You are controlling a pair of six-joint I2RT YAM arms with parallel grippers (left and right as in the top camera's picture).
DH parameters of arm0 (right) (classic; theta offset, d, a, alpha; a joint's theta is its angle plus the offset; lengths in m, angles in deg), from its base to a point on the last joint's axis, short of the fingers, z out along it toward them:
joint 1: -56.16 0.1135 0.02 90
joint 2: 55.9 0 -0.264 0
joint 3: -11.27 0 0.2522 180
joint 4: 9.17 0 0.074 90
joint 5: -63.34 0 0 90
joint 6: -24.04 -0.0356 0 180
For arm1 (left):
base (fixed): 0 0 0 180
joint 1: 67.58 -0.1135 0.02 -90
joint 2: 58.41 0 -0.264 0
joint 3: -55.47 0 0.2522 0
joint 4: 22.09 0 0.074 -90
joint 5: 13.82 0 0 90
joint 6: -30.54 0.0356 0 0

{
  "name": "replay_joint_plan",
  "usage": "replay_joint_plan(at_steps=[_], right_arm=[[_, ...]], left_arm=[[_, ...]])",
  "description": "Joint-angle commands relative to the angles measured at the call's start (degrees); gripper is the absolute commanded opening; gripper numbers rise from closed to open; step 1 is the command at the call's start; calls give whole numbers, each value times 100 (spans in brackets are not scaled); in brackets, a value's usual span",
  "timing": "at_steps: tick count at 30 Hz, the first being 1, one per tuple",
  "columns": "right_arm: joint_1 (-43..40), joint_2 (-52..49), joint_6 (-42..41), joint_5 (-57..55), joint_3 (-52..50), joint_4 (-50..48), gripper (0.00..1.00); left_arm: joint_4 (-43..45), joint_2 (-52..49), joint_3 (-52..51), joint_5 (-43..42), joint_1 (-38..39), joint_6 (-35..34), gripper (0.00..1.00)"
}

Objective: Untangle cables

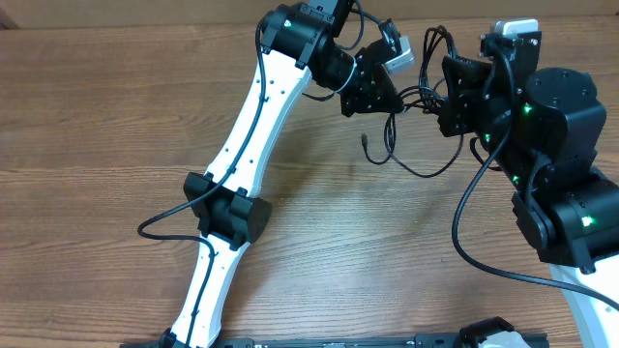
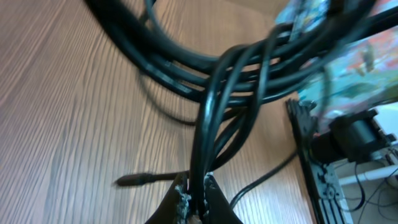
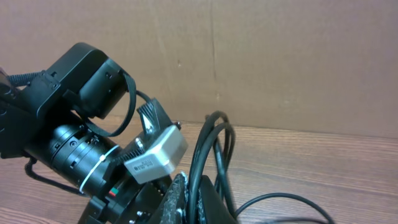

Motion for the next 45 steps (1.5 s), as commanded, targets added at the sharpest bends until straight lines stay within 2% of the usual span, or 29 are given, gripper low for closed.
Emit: replay_joint_plan(at_steps=[1,5,10,14,19,24,26,33,37,38,39,40,42,43,45], right_arm=[[-24,55,42,-46,136,20,4],[-24,55,42,-48,136,83,4],[-212,-37,15,-26,131,109,4],[-490,-245,-26,164,131,109,4],[-890,-494,-85,448,131,109,4],[-1513,-763,-529,448,125,138,4],[-1663,-870,-590,474,127,138,4],[-1716,-1357,-588,601,125,151,4],[-1687,-1709,-588,1357,125,201,4],[-1672,-1805,-592,1692,125,214,9],[-1655,-1878,-614,1956,125,214,23],[-1637,-1947,-634,2221,125,212,39],[-1556,-2109,-629,2730,125,175,82],[-1497,-2194,-627,2894,125,160,86],[-1368,-2334,-603,2979,125,149,87]], left_arm=[[175,-129,0,-651,201,96,4],[291,-122,4,-647,249,31,4],[407,-55,175,-391,-118,-1071,4],[258,101,411,-396,-638,-1484,4],[-299,463,437,-382,-1416,-1523,4],[-1080,820,435,-216,-2247,-1532,4],[-1080,940,437,-164,-2450,-1832,4],[-1078,1471,437,-214,-2715,-1864,4],[-1078,1744,437,179,-2684,-2107,4],[-1078,1801,437,343,-2662,-2188,4],[-1078,1832,437,446,-2645,-2218,4],[-1078,1869,437,501,-2632,-2232,4],[-1056,1910,437,479,-2608,-2380,4],[-1025,1915,437,479,-2599,-2511,4],[-942,1930,437,479,-2599,-2863,4]])
